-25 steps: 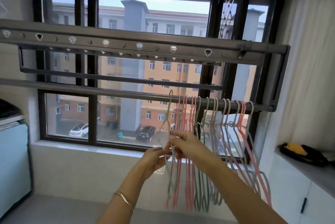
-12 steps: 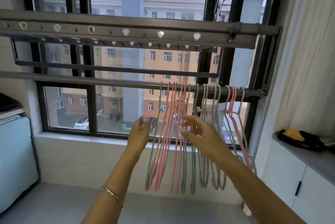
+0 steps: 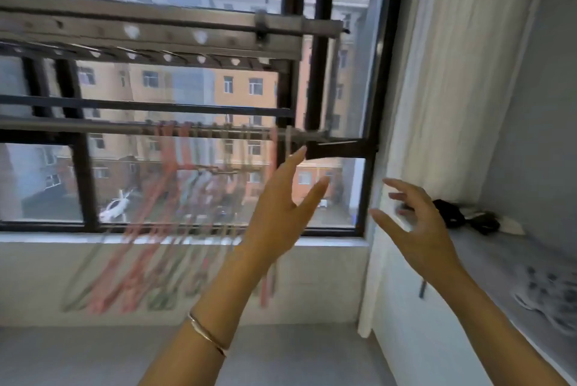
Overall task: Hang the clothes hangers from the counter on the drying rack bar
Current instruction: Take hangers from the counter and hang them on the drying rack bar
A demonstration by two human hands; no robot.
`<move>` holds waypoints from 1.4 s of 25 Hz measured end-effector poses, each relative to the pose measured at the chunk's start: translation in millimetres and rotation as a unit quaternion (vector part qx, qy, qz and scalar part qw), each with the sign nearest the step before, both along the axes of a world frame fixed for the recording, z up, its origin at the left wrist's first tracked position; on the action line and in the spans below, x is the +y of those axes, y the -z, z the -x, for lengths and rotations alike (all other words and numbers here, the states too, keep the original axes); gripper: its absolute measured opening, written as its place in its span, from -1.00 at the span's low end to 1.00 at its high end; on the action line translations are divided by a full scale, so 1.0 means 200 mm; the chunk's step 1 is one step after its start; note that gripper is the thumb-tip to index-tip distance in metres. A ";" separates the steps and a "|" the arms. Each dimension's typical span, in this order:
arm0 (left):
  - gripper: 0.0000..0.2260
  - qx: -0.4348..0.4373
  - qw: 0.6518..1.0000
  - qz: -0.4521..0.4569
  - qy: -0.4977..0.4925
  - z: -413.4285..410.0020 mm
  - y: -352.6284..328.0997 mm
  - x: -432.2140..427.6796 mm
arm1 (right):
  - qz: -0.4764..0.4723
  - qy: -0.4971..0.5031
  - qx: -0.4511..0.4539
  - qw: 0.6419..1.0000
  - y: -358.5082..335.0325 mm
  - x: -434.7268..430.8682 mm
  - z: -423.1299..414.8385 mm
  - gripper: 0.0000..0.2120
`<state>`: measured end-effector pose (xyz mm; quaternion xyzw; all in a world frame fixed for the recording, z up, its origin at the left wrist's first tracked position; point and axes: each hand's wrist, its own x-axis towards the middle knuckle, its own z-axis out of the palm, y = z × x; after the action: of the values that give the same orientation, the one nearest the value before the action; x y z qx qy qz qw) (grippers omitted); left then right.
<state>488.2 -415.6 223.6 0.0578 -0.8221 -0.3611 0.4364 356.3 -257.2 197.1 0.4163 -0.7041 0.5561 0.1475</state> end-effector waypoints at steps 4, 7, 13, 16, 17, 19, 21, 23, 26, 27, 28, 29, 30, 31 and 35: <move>-0.43 -0.055 0.995 0.035 0.070 0.48 0.13 0.39 | 0.013 0.084 -0.044 0.995 0.10 0.52 0.33 -0.64; -0.42 -0.094 0.987 0.049 0.120 0.83 0.24 0.66 | 0.003 0.173 -0.086 0.981 0.21 0.87 0.55 -0.59; -0.39 -0.215 0.948 0.069 0.224 1.55 0.57 1.07 | 0.032 0.301 -0.210 0.929 0.51 1.35 1.04 -0.51; -0.38 -0.260 0.917 0.099 0.286 1.94 0.74 1.22 | 0.076 0.347 -0.297 0.886 0.70 1.53 1.26 -0.66; -0.38 -0.273 0.903 0.107 0.315 2.08 0.80 1.27 | 0.095 0.375 -0.317 0.866 0.76 1.59 1.33 -0.68; -0.38 -0.297 0.872 0.116 0.371 2.31 0.90 1.38 | 0.128 0.443 -0.327 0.825 0.89 1.70 1.44 -0.69; -0.38 -0.329 0.838 0.135 0.413 2.50 1.02 1.51 | 0.140 0.520 -0.335 0.773 0.98 1.77 1.51 -0.70; -0.38 -0.352 0.809 0.156 0.444 2.65 1.13 1.65 | 0.130 0.585 -0.344 0.723 1.05 1.84 1.56 -0.72; -0.38 -0.395 0.764 0.155 0.487 2.77 1.31 1.82 | 0.075 0.621 -0.396 0.672 1.16 1.91 1.58 -0.70; -0.38 -0.407 0.747 0.162 0.500 2.80 1.37 1.87 | 0.053 0.624 -0.414 0.660 1.22 1.94 1.59 -0.70; -0.38 -0.415 0.734 0.175 0.509 2.81 1.43 1.92 | 0.032 0.626 -0.429 0.651 1.28 1.97 1.59 -0.72; -0.38 -0.421 0.723 0.188 0.514 2.82 1.48 1.95 | 0.014 0.625 -0.440 0.645 1.34 2.00 1.59 -0.74; -0.38 -0.425 0.716 0.198 0.518 2.82 1.52 1.99 | -0.006 0.623 -0.450 0.640 1.38 2.03 1.59 -0.78; -0.38 -0.428 0.711 0.208 0.518 2.83 1.55 2.02 | -0.024 0.620 -0.457 0.637 1.41 2.04 1.59 -0.82; -0.38 -0.427 0.714 0.231 0.505 2.87 1.60 2.09 | -0.045 0.660 -0.420 0.622 1.48 2.07 1.59 -0.82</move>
<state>-86.7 2.2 -95.7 -0.3207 -0.8855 -0.2637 -0.2084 39.2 157.5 -99.1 -0.4324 -0.7994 0.3915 0.1443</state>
